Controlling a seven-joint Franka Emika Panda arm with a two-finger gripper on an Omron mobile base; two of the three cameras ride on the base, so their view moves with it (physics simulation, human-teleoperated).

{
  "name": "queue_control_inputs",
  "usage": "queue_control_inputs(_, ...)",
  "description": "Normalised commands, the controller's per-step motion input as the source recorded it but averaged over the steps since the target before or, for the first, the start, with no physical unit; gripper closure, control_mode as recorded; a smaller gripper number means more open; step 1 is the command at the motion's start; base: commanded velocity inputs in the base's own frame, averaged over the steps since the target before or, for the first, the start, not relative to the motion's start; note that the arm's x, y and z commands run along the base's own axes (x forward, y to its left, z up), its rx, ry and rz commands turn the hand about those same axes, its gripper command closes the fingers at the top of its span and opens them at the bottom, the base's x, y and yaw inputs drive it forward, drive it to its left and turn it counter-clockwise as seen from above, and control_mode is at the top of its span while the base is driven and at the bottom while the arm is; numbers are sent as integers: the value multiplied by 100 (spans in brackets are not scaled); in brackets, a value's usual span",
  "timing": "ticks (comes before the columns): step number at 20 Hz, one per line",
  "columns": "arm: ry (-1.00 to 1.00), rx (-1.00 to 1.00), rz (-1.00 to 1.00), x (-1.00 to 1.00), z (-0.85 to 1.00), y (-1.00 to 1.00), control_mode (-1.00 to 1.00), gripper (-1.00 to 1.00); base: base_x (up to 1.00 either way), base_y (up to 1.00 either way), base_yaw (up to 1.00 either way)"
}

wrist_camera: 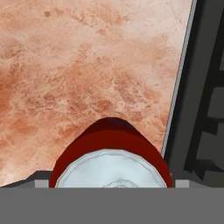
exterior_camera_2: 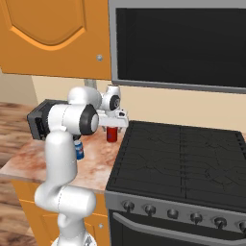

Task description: Four empty soda cans are scattered around the kitchen. Gather all the cans and cluster them next to the stove for recycling.

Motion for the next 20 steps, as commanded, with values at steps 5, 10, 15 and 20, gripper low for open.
queue_control_inputs(5,-2,0,0,-21,0,0,-100,-100,0,0,0)
queue_control_inputs(10,-4,0,0,-35,7,0,-100,-100,0,0,0)
queue_control_inputs(15,-1,0,0,-35,10,5,-100,-100,0,0,0)
queue_control_inputs(20,0,0,0,-26,8,14,-100,-100,0,0,0)
